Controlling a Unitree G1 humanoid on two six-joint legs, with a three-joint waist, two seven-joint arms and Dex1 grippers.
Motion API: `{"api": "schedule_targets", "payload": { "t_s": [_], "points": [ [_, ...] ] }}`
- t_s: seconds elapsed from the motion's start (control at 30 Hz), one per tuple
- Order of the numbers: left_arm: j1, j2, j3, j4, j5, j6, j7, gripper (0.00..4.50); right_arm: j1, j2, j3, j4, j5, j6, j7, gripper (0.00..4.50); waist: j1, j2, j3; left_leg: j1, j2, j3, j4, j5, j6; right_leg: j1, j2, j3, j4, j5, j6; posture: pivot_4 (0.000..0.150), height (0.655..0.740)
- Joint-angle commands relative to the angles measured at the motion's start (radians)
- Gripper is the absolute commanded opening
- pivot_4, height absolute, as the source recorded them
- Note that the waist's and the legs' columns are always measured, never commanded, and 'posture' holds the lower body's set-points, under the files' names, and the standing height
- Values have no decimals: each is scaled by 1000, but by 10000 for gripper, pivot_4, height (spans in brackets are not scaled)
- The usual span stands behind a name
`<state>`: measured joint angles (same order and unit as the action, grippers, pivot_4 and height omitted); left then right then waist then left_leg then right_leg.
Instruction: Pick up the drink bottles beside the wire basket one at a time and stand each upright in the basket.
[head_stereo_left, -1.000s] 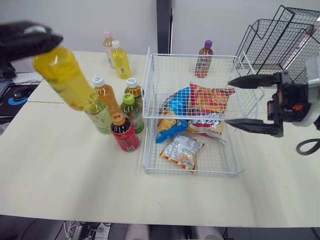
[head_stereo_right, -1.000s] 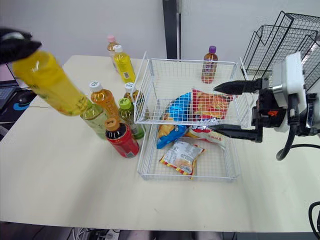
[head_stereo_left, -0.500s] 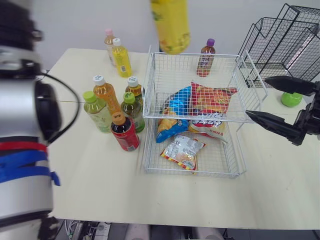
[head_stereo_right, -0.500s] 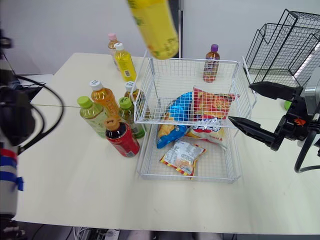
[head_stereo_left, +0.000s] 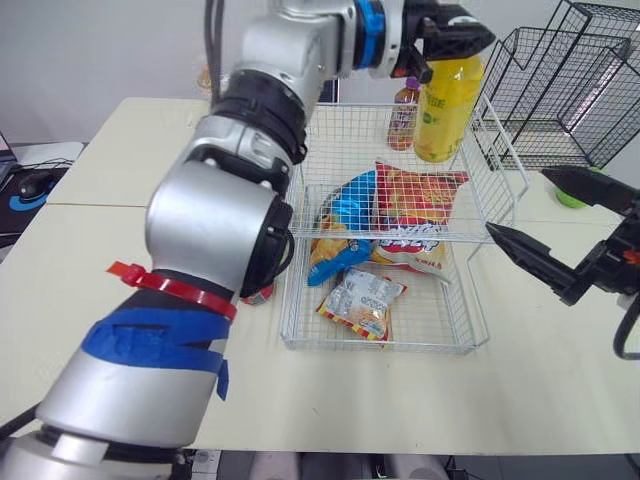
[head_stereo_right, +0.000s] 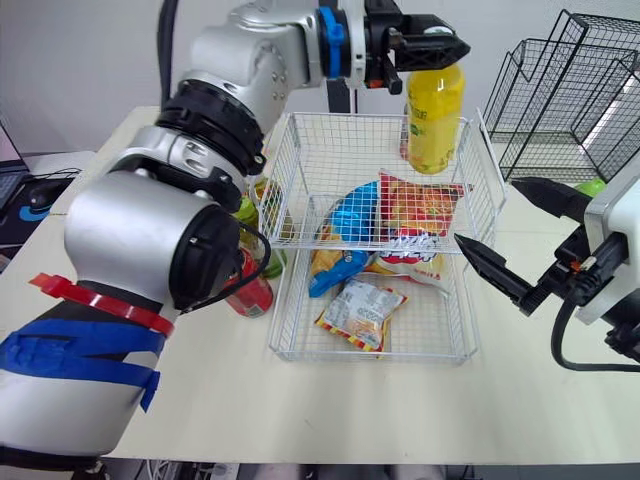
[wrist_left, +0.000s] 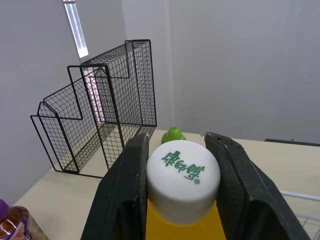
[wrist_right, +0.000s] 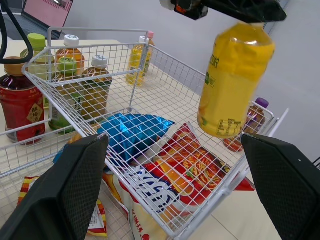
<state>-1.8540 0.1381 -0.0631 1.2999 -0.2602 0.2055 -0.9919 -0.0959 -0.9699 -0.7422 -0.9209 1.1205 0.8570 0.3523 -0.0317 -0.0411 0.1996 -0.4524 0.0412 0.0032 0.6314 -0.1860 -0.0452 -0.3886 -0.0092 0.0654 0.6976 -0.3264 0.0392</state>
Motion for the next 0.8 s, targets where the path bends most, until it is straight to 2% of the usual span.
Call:
{"api": "schedule_targets", "payload": {
  "t_s": [0.03, 0.3, 0.37, 0.4, 0.63, 0.8],
  "points": [
    [-29, -16, 54, -18, 21, -51, 31, 13563, 9, -6, -2, -23, 5, -40, -32, 45000, 1, 0, 0, 0, 0, 0, 0, 0, 0, 0, 0, 0, 0, 0, 0, 1500, 7360],
    [-28, -30, 109, 1, 54, -19, 38, 13563, 18, -25, 4, -16, 16, -65, -44, 45000, 2, 1, 0, 0, 0, 0, 0, 0, 0, 1, 0, 0, 0, 0, 0, 1500, 7360],
    [-34, -26, 126, 4, 61, -14, 59, 20658, 20, -27, 5, -13, 16, -70, -44, 45000, 2, 1, 0, 0, 0, -1, 1, 0, 0, 1, 0, -1, 0, 0, 0, 1500, 7360],
    [-38, -23, 134, 4, 61, -9, 51, 22332, 20, -28, 7, -11, 15, -72, -45, 45000, 2, 1, 0, 0, 0, -1, 0, 0, -1, 1, 0, -1, 0, 0, 0, 1500, 7360],
    [-50, 12, 150, -6, 85, 5, -38, 44414, 7, -33, 14, 9, -1, -94, -47, 45000, 2, 1, -1, 1, 0, -1, 1, 1, -1, 1, 0, -1, 1, 0, 0, 1500, 7360],
    [-49, 63, 150, -25, 98, 13, -114, 44747, 8, -37, 13, 18, -14, -106, -44, 45000, 1, 2, -1, 1, 0, -1, 1, 1, -1, 1, 0, -1, 1, 0, 0, 1500, 7360]
  ]
}}
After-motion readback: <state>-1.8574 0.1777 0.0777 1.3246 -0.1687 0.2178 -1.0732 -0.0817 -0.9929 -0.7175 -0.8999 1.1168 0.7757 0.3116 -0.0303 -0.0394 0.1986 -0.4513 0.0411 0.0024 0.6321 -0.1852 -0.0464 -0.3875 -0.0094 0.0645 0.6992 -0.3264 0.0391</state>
